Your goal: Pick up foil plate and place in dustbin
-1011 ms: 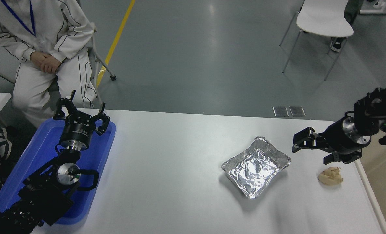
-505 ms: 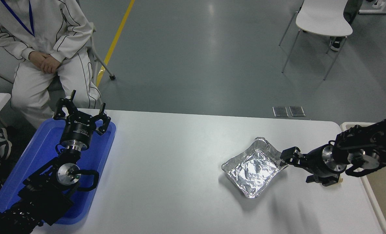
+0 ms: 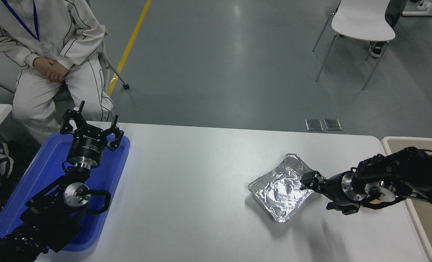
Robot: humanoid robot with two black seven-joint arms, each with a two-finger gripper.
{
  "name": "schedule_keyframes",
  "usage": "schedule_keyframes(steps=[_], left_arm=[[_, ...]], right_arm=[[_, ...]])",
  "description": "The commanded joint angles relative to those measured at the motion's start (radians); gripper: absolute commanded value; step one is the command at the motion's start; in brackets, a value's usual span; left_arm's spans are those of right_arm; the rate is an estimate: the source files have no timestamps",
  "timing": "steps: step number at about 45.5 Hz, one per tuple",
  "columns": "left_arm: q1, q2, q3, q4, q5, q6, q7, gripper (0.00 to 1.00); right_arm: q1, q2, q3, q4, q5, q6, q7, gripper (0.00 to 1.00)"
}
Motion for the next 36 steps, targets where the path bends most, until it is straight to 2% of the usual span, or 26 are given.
schedule_keyframes(steps=[1,21,29,36], left_arm=[[0.0,0.0,0.001,-0.001,0.0,0.0,0.0,1.0],[0.001,0.0,0.001,0.0,0.0,0.0,0.0,1.0],[0.0,0.0,0.001,0.0,0.0,0.0,0.0,1.0],[0.001,0.0,0.001,0.0,0.0,0.0,0.0,1.0]], right_arm=[[-0.043,0.039,0.028,-0.013,0.013,-0.1,0.0,0.98],[-0.066,0.064,0.064,-0.088,0.008,-0.106,0.0,0.97],[-0.082,0.082,0.064,-0.088,0.011,-0.105,-0.003,0.67],[-0.088,0.084,0.065,-0.088,0.011,-0.105,-0.003,0.58]])
